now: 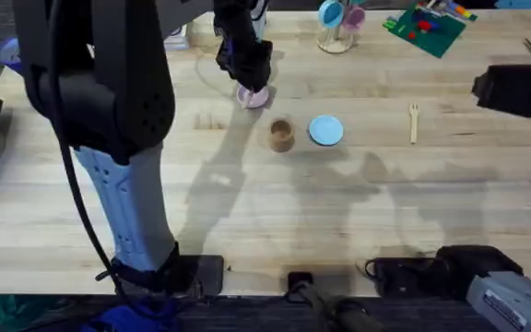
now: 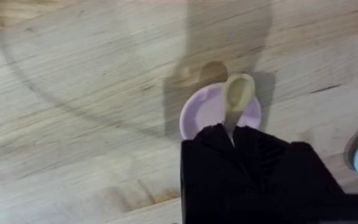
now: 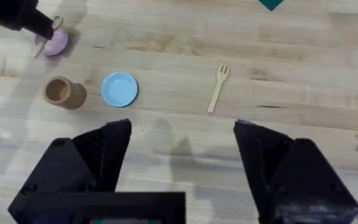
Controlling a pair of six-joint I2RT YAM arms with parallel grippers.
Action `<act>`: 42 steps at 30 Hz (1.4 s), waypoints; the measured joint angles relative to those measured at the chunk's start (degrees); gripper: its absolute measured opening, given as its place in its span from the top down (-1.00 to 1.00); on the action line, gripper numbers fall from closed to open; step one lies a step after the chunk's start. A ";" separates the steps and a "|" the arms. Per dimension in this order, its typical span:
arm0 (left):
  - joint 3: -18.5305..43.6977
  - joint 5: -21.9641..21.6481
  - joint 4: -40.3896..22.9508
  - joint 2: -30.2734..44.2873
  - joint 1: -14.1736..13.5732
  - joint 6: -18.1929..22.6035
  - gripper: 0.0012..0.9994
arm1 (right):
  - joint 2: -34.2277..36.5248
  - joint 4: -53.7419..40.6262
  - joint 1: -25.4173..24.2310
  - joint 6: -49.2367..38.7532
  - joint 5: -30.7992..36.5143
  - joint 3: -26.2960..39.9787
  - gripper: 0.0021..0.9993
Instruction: Pick up a utensil and set it on the pink plate, then put the other utensil in the container.
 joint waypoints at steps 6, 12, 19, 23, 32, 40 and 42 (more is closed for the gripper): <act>0.00 0.04 0.29 0.00 0.00 0.00 0.92 | 0.01 0.00 0.00 0.00 0.00 0.00 -0.99; 0.00 0.06 0.13 0.02 0.00 0.00 0.80 | 0.01 0.01 0.00 0.00 0.00 0.00 -0.99; 0.00 0.06 0.12 0.00 0.00 0.06 0.60 | 0.01 -0.01 0.00 0.00 0.00 0.00 -0.99; 0.00 0.07 0.03 0.00 0.00 0.01 0.43 | 0.02 0.01 0.00 0.00 0.00 0.00 -0.99; 0.00 0.09 0.32 0.00 0.00 0.04 -0.22 | 0.00 0.00 0.00 0.00 0.00 0.00 -0.99; 0.02 0.08 0.91 0.00 0.00 0.26 -0.85 | 0.00 -0.01 0.00 0.02 0.00 0.00 -0.99; 0.02 0.08 0.87 -0.03 0.00 0.26 -0.93 | 0.00 -0.01 0.00 0.00 0.00 0.00 -0.99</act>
